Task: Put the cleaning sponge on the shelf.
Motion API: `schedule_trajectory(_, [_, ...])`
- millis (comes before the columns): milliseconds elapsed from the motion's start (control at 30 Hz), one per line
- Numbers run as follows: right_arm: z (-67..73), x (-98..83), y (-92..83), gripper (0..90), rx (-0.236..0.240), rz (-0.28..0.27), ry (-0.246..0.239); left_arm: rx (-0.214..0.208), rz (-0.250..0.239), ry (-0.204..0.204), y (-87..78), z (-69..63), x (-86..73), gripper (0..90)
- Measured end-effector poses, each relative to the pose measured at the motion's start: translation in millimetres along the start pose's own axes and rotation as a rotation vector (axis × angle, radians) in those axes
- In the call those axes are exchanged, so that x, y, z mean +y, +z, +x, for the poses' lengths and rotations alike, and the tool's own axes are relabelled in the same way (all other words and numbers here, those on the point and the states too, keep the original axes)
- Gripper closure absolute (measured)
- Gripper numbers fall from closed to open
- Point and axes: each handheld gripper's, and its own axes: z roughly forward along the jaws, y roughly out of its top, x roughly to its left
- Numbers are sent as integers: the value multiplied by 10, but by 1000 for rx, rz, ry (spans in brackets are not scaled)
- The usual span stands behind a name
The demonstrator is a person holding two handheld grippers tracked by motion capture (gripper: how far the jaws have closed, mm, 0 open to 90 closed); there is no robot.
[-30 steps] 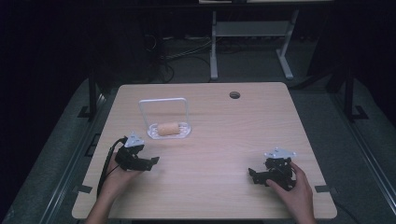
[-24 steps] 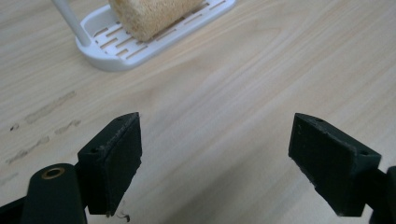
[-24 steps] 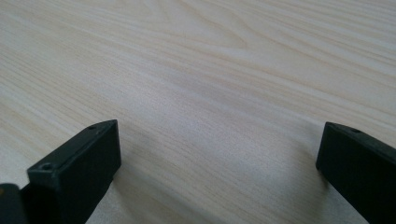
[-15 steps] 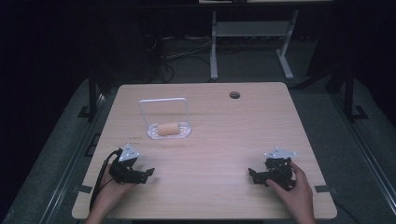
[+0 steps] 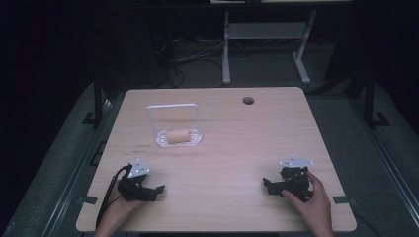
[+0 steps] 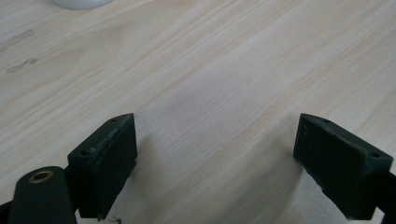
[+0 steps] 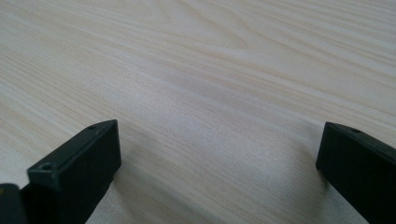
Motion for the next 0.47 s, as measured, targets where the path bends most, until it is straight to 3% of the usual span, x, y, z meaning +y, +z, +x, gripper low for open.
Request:
schedule_trajectory(100, [0,0,0,0,0,0,0,-13,-19,3,5,20,-25,128])
schedule_trajectory(167, [0,1,-1,0,-1,2,-1,-24,-59,10,9,36,-72,128])
schedule_trajectory(467, [0,1,-1,0,-1,2,-1,-19,-56,6,0,30,-79,129])
